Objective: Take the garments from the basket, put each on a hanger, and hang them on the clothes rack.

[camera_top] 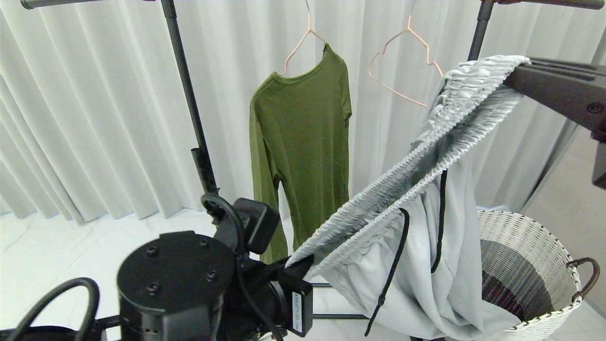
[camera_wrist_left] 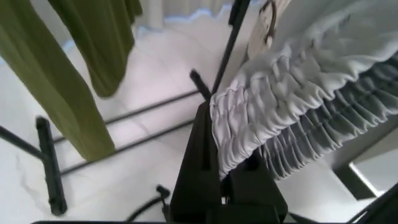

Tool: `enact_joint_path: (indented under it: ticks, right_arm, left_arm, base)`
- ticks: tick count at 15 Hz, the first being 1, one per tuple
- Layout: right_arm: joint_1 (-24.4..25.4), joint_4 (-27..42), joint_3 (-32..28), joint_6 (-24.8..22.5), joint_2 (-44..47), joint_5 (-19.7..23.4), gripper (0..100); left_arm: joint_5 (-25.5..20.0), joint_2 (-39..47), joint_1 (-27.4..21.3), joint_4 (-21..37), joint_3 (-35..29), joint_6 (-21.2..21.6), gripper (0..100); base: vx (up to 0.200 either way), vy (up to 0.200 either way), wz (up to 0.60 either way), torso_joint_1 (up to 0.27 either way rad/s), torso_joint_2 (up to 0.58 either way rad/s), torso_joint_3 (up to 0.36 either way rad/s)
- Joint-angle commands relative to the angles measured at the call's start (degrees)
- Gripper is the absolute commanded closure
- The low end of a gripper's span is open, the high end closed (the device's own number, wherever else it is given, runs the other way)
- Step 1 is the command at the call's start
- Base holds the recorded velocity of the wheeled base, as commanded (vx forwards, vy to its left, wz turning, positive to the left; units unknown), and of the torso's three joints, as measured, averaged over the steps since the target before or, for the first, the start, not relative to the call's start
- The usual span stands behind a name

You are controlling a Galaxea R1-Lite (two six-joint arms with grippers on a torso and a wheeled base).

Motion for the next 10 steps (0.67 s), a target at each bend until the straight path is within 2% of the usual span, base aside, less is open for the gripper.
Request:
enact_joint_path:
  ticks: [1, 2, 3, 5, 6, 7, 10]
  right_arm:
    - [0.1, 0.0, -0.2, -0.1, -0.2, 0.0, 100]
    - [0.1, 0.0, -0.3, -0.1, -0.2, 0.0, 100]
    - [0.1, -0.1, -0.5, -1.3, -0.2, 0.1, 100]
    - [0.1, -0.1, -1.3, -3.0, -0.2, 0.0, 100]
    - [0.1, -0.1, -3.4, -3.8, 0.1, 0.0, 100]
    - [0.1, 0.0, -5.3, -4.1, 0.6, 0.0, 100]
    - [0.1, 0.4, -10.3, -4.2, 2.6, 0.0, 100]
  left_arm:
    - [0.3, -6.8, 2.9, 6.9, -7.7, 1.5, 100]
    - [0.3, -7.8, 4.0, 9.9, -11.1, 2.1, 100]
    - [0.4, -9.2, 6.2, 16.4, -20.0, 3.6, 100]
    - [0.3, -9.3, 8.7, 22.3, -30.1, 5.3, 100]
    - [0.3, -8.9, 10.9, 27.0, -39.0, 8.1, 100]
    - [0.3, -8.2, 11.9, 28.9, -45.0, 10.5, 100]
    - [0.3, -6.1, 13.8, 31.6, -56.7, 15.0, 100]
  base:
    - [0.000, 0.000, 0.00, 0.000, 0.00, 0.000]
    - [0.000, 0.000, 0.00, 0.000, 0.00, 0.000]
    - [0.000, 0.000, 0.00, 0.000, 0.00, 0.000]
    - [0.000, 0.000, 0.00, 0.000, 0.00, 0.000]
    - [0.000, 0.000, 0.00, 0.000, 0.00, 0.000]
    - [0.000, 0.000, 0.00, 0.000, 0.00, 0.000]
    - [0.000, 0.000, 0.00, 0.000, 0.00, 0.000]
